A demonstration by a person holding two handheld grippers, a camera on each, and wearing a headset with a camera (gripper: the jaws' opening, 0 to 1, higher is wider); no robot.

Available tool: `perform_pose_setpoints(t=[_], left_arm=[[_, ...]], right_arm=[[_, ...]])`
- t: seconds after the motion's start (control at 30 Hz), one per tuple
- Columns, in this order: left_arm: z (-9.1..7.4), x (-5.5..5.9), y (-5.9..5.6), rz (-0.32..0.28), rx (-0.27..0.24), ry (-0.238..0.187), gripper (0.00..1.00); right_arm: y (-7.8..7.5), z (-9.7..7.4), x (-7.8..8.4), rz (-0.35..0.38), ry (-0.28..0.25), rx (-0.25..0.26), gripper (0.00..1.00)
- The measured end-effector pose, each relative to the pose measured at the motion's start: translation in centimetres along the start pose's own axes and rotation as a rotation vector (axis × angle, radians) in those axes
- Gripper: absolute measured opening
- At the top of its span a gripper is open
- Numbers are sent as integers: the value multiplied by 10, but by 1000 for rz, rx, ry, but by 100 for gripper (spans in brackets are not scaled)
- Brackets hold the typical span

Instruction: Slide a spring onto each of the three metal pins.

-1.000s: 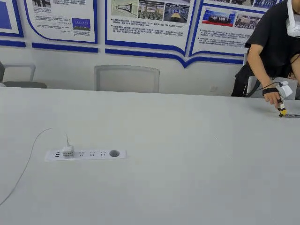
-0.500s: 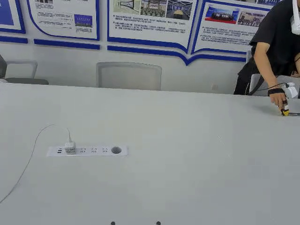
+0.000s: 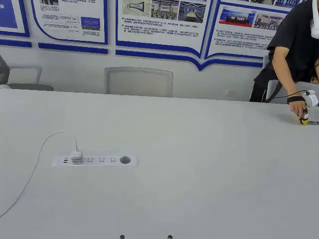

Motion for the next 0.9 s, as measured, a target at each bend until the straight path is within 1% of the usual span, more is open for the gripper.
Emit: perform_pose_setpoints(t=[0.07,0.13,0.23,0.43,0.53,0.7,0.8,0.9], left_arm=[[-1,1,0,-12,-3,0,11],[-2,3,-1,-49,-11,-1,10],[-3,5,-1,-65,-15,-1,10],[-9,14,-8,-106,-16,-1,10],[-13,21,-11,-136,-23,-7,10],[-22,31,-15,-167,-30,-14,10],[-26,35,-18,-179,-34,-20,10],[-31,38,-21,-208,-32,-26,10]], right_arm=[[1,-1,0,-2,3,-1,87],[2,-1,-1,-7,6,-3,87],[3,0,-1,-15,10,-8,87],[8,2,-5,-20,8,-19,87],[10,4,-6,-24,7,-26,87],[13,6,-7,-29,8,-32,86],[14,7,-6,-25,3,-38,86],[16,7,-7,-21,1,-47,86]])
Point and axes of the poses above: the centre of the closed fingertips' face, and the gripper's own axes: z roughly forward along the fingers, y roughly to its left, x roughly out of its underside, the point moved 6 cm from there along -z, roughly backward along the fingers, and after that the axes turned 14 degrees about -z, right-handed, at the moved point
